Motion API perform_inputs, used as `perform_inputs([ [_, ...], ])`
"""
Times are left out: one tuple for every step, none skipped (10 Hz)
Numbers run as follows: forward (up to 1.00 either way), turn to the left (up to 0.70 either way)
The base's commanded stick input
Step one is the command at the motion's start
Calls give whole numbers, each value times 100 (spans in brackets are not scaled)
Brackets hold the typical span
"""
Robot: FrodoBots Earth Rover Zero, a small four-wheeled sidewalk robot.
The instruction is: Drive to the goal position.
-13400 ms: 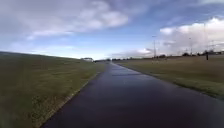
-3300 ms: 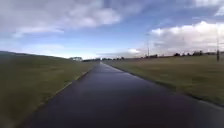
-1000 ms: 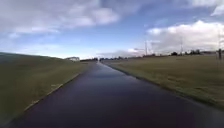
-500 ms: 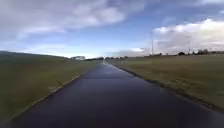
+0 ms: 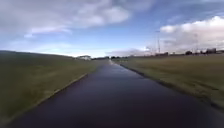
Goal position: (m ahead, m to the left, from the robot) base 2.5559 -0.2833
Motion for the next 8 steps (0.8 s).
perform_inputs([
  [100, 0],
  [100, 0],
  [100, 0],
  [100, 0],
  [100, 0],
  [100, 0],
  [100, 0],
  [100, 0],
])
